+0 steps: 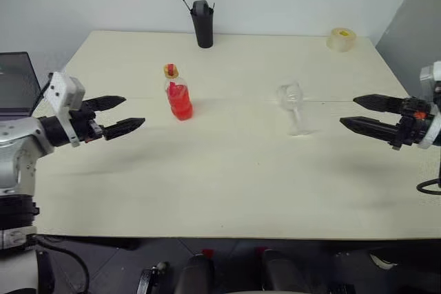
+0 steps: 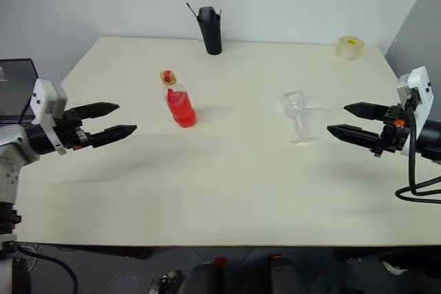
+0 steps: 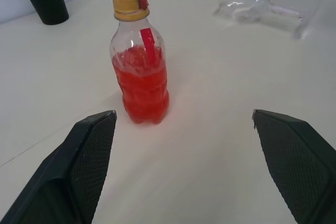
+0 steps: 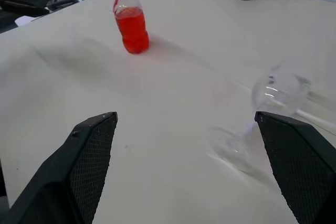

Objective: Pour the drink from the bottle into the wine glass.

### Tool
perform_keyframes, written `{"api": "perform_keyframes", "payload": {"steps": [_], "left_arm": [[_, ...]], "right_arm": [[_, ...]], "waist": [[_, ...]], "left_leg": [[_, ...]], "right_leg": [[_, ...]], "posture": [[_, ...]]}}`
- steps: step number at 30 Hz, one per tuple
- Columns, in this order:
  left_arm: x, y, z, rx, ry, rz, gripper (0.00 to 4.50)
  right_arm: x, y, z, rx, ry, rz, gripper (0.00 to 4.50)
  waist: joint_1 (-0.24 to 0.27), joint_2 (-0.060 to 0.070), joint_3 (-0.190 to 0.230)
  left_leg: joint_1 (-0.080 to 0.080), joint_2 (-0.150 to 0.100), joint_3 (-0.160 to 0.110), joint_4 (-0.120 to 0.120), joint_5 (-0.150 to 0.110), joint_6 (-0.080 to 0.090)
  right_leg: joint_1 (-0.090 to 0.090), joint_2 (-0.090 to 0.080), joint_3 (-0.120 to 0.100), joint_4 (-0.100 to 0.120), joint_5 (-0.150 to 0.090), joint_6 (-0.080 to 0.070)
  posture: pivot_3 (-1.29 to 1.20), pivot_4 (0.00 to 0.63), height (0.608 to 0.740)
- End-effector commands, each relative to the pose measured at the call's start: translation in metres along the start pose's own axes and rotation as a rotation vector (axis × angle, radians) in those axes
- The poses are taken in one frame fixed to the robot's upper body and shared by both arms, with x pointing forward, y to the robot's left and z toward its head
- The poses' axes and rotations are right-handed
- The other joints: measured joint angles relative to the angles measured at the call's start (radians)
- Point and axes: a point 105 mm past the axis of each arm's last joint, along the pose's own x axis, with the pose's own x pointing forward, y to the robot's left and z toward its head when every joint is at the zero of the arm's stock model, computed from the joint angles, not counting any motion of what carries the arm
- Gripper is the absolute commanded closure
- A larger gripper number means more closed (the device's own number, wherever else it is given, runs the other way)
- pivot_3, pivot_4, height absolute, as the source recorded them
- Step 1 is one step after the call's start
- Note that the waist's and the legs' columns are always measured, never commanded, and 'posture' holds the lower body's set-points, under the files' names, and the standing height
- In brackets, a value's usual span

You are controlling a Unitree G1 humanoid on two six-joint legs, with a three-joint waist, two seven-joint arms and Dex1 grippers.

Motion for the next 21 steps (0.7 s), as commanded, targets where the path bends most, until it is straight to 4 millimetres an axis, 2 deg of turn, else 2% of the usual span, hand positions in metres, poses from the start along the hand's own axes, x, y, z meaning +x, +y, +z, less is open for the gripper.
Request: {"api": "perform_keyframes", "payload": {"steps": [1, 7, 13, 15, 17, 19, 21], "left_arm": [[0.010, 0.002, 0.004, 0.023, -0.038, 0.037, 0.04], [0.040, 0.009, -0.018, 0.002, -0.059, 0.209, 0.04], [0.068, 0.012, -0.025, -0.051, -0.103, 0.287, 0.04], [0.080, 0.010, -0.025, -0.065, -0.120, 0.291, 0.04], [0.091, 0.007, -0.026, -0.068, -0.128, 0.285, 0.04], [0.098, 0.009, -0.026, -0.067, -0.131, 0.302, 0.04], [0.100, 0.014, -0.025, -0.068, -0.136, 0.336, 0.04]], "right_arm": [[0.019, 0.020, -0.001, -0.031, 0.005, 0.073, 0.00], [0.048, 0.047, -0.012, -0.009, 0.002, 0.164, 0.00], [0.062, 0.055, -0.019, -0.007, 0.016, 0.183, 0.00], [0.068, 0.060, -0.018, -0.013, 0.008, 0.200, 0.00], [0.081, 0.057, -0.012, -0.029, -0.039, 0.158, 0.00], [0.096, 0.052, -0.002, -0.043, -0.103, 0.088, 0.00], [0.109, 0.055, 0.002, -0.047, -0.135, 0.065, 0.00]], "waist": [[0.000, 0.000, 0.000], [0.003, 0.000, 0.000], [0.004, -0.001, -0.001], [0.004, -0.001, -0.001], [0.001, -0.001, -0.001], [-0.003, -0.001, -0.001], [-0.003, -0.001, -0.001]], "left_leg": [[0.000, 0.000, 0.000, 0.000, 0.000, 0.000], [-0.001, -0.001, -0.001, 0.001, 0.000, 0.000], [-0.002, -0.001, -0.002, 0.002, 0.000, 0.000], [-0.002, -0.001, -0.002, 0.003, 0.000, 0.000], [-0.002, -0.001, -0.002, 0.003, 0.000, 0.000], [-0.001, -0.001, -0.002, 0.003, 0.000, 0.000], [-0.002, -0.001, -0.002, 0.003, 0.000, 0.000]], "right_leg": [[0.000, 0.000, 0.000, 0.000, 0.000, 0.000], [0.000, -0.001, -0.001, 0.000, 0.000, 0.000], [0.000, -0.001, -0.002, 0.000, 0.000, 0.000], [0.000, -0.001, -0.002, 0.001, 0.000, 0.000], [0.000, -0.001, -0.002, 0.001, 0.000, 0.000], [0.000, -0.001, -0.002, 0.001, 0.000, 0.000], [-0.001, -0.001, -0.002, 0.003, 0.000, 0.000]], "posture": [[0.00, 0.150, 0.740], [0.00, 0.150, 0.740], [0.00, 0.150, 0.740], [0.00, 0.150, 0.740], [0.00, 0.150, 0.740], [0.00, 0.150, 0.740], [0.00, 0.150, 0.740]]}}
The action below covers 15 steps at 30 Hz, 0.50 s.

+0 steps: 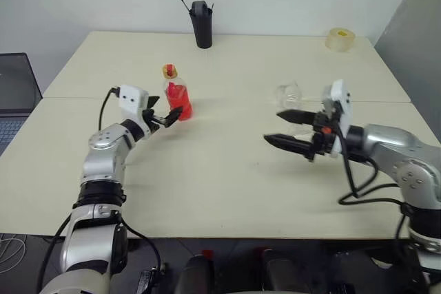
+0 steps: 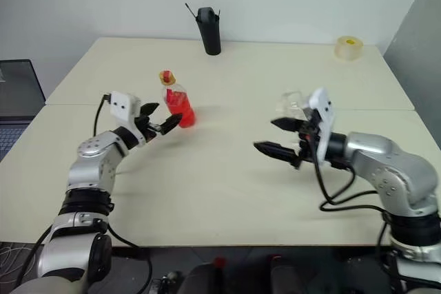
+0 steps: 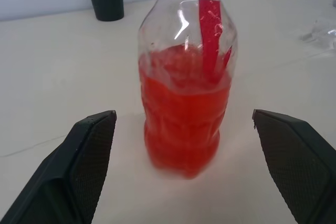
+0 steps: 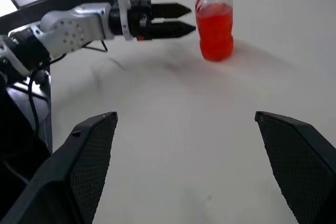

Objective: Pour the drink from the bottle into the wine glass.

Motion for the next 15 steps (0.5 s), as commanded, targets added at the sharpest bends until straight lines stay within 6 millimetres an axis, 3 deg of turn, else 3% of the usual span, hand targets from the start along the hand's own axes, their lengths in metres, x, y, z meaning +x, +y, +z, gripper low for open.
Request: {"api": "perform_keyframes", "payload": {"steps": [1, 9, 15], "left_arm": [[0.005, 0.011, 0.014, 0.045, -0.044, 0.064, 0.04], [0.014, 0.016, 0.018, 0.069, -0.072, 0.134, 0.04], [0.028, 0.003, 0.020, 0.040, -0.094, 0.092, 0.04]], "right_arm": [[0.017, 0.000, 0.012, -0.061, -0.059, -0.063, 0.00], [0.028, 0.005, 0.013, -0.063, -0.082, -0.069, 0.00], [0.027, 0.003, 0.014, -0.067, -0.083, -0.079, 0.00]], "waist": [[0.000, 0.000, 0.000], [0.004, 0.000, 0.000], [0.003, 0.000, 0.000]], "left_leg": [[0.000, 0.000, 0.000, 0.000, 0.000, 0.000], [-0.001, -0.001, 0.000, 0.001, 0.001, -0.001], [-0.001, -0.001, 0.000, 0.001, 0.000, -0.001]], "right_leg": [[0.000, 0.000, 0.000, 0.000, 0.000, 0.000], [-0.001, -0.001, -0.001, 0.001, 0.000, 0.000], [-0.001, -0.001, -0.001, 0.001, 0.000, 0.000]], "posture": [[0.00, 0.150, 0.740], [0.00, 0.150, 0.740], [0.00, 0.150, 0.740]]}}
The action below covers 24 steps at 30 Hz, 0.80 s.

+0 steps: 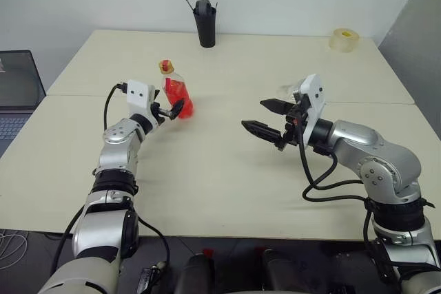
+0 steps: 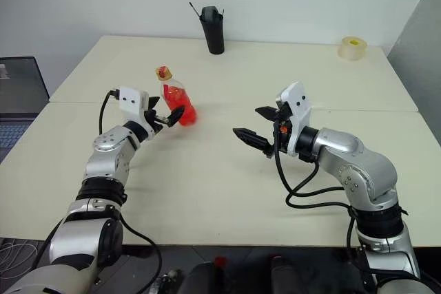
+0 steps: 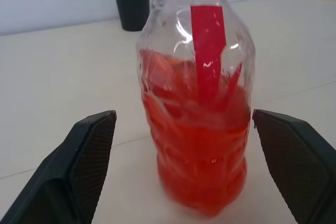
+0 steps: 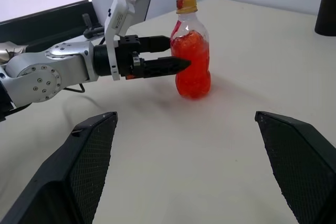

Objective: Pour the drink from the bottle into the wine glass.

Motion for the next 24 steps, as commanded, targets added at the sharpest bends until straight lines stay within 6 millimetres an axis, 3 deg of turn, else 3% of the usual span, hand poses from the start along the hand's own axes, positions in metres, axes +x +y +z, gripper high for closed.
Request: {"api": "perform_keyframes", "payload": {"steps": [1, 12, 17, 21, 24], "left_arm": [[0.006, -0.003, 0.015, 0.031, -0.050, -0.012, 0.04], [0.018, 0.006, 0.015, 0.053, -0.054, 0.089, 0.04], [0.027, -0.011, 0.012, 0.022, -0.074, 0.039, 0.04], [0.028, -0.009, 0.008, -0.012, -0.073, 0.077, 0.04], [0.029, -0.009, 0.007, -0.021, -0.074, 0.099, 0.66]], "right_arm": [[-0.001, 0.002, 0.017, -0.046, -0.056, 0.006, 0.00], [-0.001, 0.002, 0.016, -0.045, -0.053, 0.002, 0.00], [0.000, 0.004, 0.016, -0.049, -0.048, 0.010, 0.00], [-0.001, 0.006, 0.019, -0.054, -0.049, 0.014, 0.00], [-0.002, 0.005, 0.019, -0.056, -0.045, 0.010, 0.00]], "waist": [[0.000, 0.000, 0.000], [-0.001, 0.000, 0.000], [-0.001, 0.000, 0.000], [-0.003, 0.000, 0.000], [-0.003, 0.000, 0.000]], "left_leg": [[0.000, 0.000, 0.000, 0.000, 0.000, 0.000], [0.000, 0.000, 0.000, 0.000, 0.000, 0.000], [0.000, -0.001, 0.000, 0.000, 0.000, 0.000], [0.000, -0.001, 0.000, 0.001, 0.000, 0.000], [0.000, -0.001, 0.000, 0.001, 0.000, 0.000]], "right_leg": [[0.000, 0.000, 0.000, 0.000, 0.000, 0.000], [0.000, 0.001, 0.000, 0.001, 0.000, 0.000], [0.000, 0.001, -0.001, 0.001, 0.000, 0.000], [0.000, 0.001, 0.000, 0.001, 0.000, 0.000], [-0.001, 0.001, -0.001, 0.001, 0.000, 0.000]], "posture": [[0.00, 0.150, 0.740], [0.00, 0.150, 0.740], [0.00, 0.150, 0.740], [0.00, 0.150, 0.740], [0.00, 0.150, 0.740]]}}
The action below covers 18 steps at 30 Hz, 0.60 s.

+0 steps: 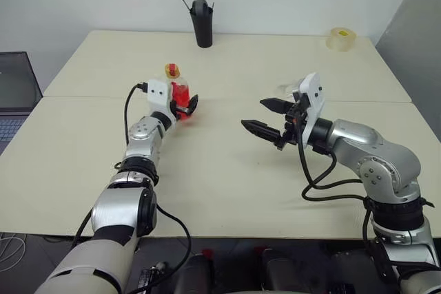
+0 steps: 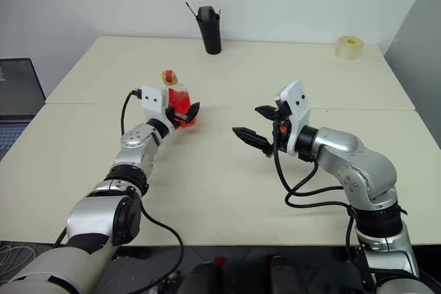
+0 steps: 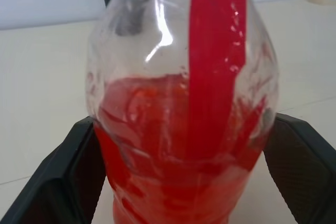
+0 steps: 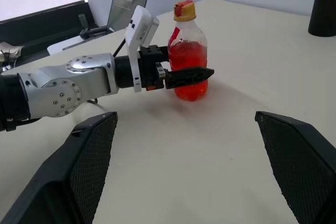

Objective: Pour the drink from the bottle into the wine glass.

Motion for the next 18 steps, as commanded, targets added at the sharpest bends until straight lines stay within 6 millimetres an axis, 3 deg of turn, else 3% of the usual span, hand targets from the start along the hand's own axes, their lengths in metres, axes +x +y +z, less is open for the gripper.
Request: {"api": "perform_keyframes", "payload": {"steps": [1, 4, 8, 12, 14, 16, 18], "left_arm": [[0.005, 0.002, 0.018, 0.005, -0.066, 0.032, 0.98], [0.006, 0.002, 0.018, -0.003, -0.072, 0.049, 1.81], [0.006, -0.009, 0.029, -0.018, -0.126, -0.063, 2.30], [-0.001, -0.033, 0.045, 0.055, -0.160, -0.325, 2.34], [-0.010, -0.045, 0.054, 0.076, -0.169, -0.467, 2.34], [-0.025, -0.062, 0.058, 0.082, -0.146, -0.639, 2.34], [-0.042, -0.077, 0.059, 0.086, -0.111, -0.778, 2.34]], "right_arm": [[-0.003, 0.004, 0.017, -0.055, -0.044, 0.008, 0.00], [-0.004, 0.003, 0.018, -0.062, -0.042, 0.002, 0.00], [-0.009, 0.003, 0.026, -0.079, -0.052, -0.007, 0.00], [-0.018, 0.012, 0.036, -0.130, -0.035, 0.003, 0.00], [-0.022, 0.020, 0.030, -0.204, 0.053, 0.019, 0.00], [-0.026, 0.032, 0.031, -0.208, 0.072, 0.067, 0.00], [-0.029, 0.045, 0.046, -0.165, 0.000, 0.126, 0.00]], "waist": [[0.000, 0.000, 0.000], [0.002, 0.000, 0.000], [0.002, 0.000, 0.000], [0.001, 0.000, 0.000], [0.001, 0.000, 0.000], [-0.001, 0.000, 0.000], [-0.009, 0.001, 0.000]], "left_leg": [[0.000, 0.000, 0.000, 0.000, 0.000, 0.000], [0.000, 0.000, 0.000, 0.000, 0.000, 0.000], [-0.001, 0.000, 0.000, 0.000, 0.000, 0.000], [-0.004, 0.000, -0.001, 0.002, 0.001, -0.002], [-0.006, 0.000, -0.002, 0.004, 0.001, -0.002], [-0.008, 0.001, -0.003, 0.005, 0.001, -0.003], [-0.007, 0.002, -0.003, 0.005, 0.001, -0.003]], "right_leg": [[0.000, 0.000, 0.000, 0.000, 0.000, 0.000], [0.000, -0.001, 0.000, 0.000, 0.000, 0.000], [0.000, -0.001, 0.000, 0.000, 0.000, 0.000], [-0.002, 0.000, -0.001, 0.000, 0.000, 0.000], [-0.004, 0.000, -0.001, 0.001, 0.000, 0.000], [-0.004, 0.000, -0.002, 0.002, 0.000, 0.000], [-0.004, 0.001, 0.000, 0.002, 0.000, 0.000]], "posture": [[0.00, 0.150, 0.740], [0.00, 0.150, 0.740], [0.00, 0.150, 0.740], [0.00, 0.150, 0.740], [0.00, 0.150, 0.740], [0.00, 0.150, 0.740], [0.00, 0.150, 0.740]]}}
